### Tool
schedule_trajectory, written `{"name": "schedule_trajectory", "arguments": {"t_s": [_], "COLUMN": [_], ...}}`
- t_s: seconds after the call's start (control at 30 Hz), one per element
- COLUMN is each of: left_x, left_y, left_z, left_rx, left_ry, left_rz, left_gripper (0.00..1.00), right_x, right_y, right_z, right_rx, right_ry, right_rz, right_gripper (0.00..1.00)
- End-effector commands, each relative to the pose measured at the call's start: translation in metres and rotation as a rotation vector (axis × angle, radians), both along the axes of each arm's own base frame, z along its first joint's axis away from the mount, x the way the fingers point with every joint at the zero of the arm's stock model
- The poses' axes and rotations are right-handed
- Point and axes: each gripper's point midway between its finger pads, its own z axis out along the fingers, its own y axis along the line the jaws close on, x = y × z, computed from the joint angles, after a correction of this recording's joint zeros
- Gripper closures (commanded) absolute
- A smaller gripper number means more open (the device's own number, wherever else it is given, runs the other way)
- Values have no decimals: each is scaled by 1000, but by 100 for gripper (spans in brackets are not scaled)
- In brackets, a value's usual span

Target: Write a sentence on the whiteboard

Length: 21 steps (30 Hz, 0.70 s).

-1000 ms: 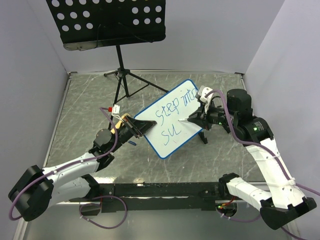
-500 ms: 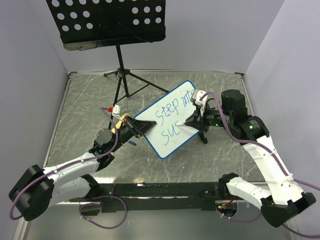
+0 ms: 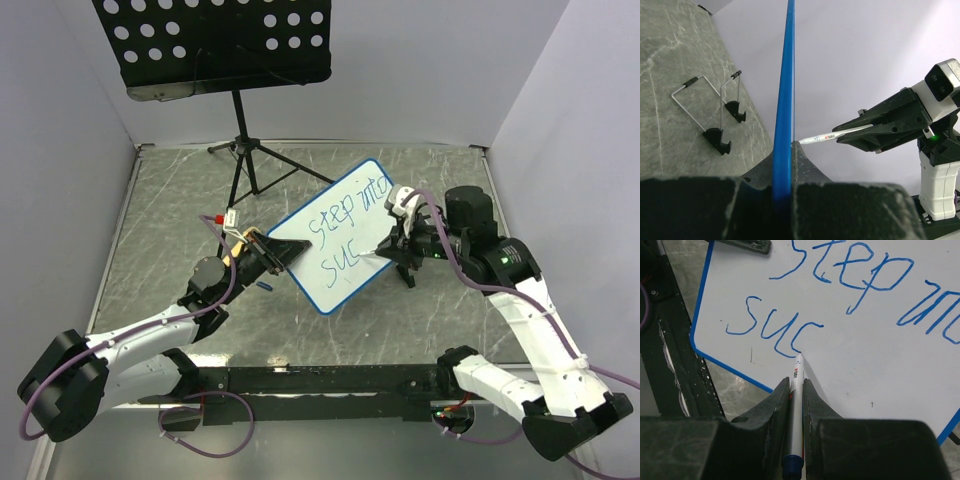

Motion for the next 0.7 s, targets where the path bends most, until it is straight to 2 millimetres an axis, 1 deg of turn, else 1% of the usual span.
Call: {"name": "schedule_trajectory", "arguments": {"t_s": [0.0,0.03,0.1,0.23,0.27,0.3,0.43,0.6,0.67], "left_x": [-16,-16,-17,-18,-18,-18,-19,-21,-21], "left_y": [12,11,13,14,14,14,14,14,14], "left_z": [64,62,64,62,63,61,62,65,65], "left_rx": [-172,-169,-173,-171,-172,-171,-172,-178,-179], "left_ry": [-152,-149,-154,-150,-152,-149,-154,-161,-162], "left_rz": [-20,-20,-18,-18,-18,-17,-25,-31,-33], "left_gripper": [99,99,99,99,99,99,99,99,99], "right_x": [11,10,10,12,15,18,31,36,37], "right_y": [-5,-4,-4,-5,-6,-8,-13,-10,-8], "right_z": [26,33,39,57,58,58,50,43,44], "right_rx": [21,37,45,75,74,71,43,42,49], "right_ry": [-72,-79,-87,-125,-130,-134,-121,-104,-101], "right_rz": [-47,-38,-38,-47,-61,-77,-131,-131,-126], "right_gripper": [100,100,100,100,100,100,100,100,100]}}
